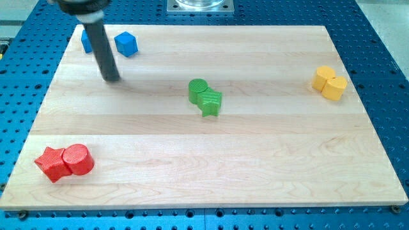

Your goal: Put the cube into the triangle

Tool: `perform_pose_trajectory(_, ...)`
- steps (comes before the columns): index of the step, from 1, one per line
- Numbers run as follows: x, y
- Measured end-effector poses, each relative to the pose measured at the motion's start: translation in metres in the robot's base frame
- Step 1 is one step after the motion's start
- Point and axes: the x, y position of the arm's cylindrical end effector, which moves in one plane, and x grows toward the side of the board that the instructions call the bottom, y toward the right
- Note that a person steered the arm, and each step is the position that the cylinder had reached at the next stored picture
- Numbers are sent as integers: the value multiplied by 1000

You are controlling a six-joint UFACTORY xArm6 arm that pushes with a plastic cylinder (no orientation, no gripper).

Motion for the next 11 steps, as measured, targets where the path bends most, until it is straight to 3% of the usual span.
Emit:
perform_pose_trajectory(1,-16,74)
perform_pose_trajectory(2,-68,91)
perform_pose_trajectory(3,-118,62)
perform_pose_trajectory(4,-141,36)
perform_pose_trajectory(6,-75,16)
perform_pose_trajectory(7,-71,42)
perform_pose_trajectory(8,-69,23)
perform_pose_trajectory(10,-100,-70)
perform_pose_trajectory(11,-100,-70)
